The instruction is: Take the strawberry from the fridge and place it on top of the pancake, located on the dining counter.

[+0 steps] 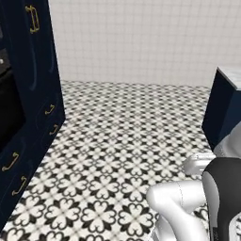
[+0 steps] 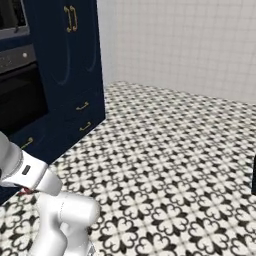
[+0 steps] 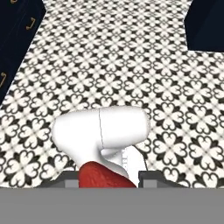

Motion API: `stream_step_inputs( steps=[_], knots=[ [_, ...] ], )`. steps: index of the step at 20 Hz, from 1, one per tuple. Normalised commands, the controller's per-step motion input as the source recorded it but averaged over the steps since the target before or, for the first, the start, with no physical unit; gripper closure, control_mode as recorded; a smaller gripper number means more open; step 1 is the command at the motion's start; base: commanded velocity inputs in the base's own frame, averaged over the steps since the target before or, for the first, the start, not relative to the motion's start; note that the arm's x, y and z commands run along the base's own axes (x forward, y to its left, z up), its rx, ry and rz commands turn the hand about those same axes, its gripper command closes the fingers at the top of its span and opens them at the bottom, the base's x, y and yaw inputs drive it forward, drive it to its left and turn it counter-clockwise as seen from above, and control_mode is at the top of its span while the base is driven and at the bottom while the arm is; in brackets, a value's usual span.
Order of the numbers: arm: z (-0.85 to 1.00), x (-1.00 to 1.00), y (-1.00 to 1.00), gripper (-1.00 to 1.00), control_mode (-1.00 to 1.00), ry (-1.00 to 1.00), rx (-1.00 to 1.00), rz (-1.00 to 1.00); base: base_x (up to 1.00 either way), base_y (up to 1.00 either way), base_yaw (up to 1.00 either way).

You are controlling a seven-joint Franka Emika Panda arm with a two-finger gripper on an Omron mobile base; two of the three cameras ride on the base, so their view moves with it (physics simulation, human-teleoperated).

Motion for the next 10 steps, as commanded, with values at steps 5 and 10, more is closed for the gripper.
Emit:
stream_step_inputs(
  steps=[5,10],
  knots=[
    [0.0,0.0,0.0,1.0,1.0,0.0,0.0,0.0,1.0,-0.62,-0.29],
    [0.0,0.0,0.0,1.0,1.0,0.0,0.0,0.0,1.0,-0.18,-0.28]
  ],
)
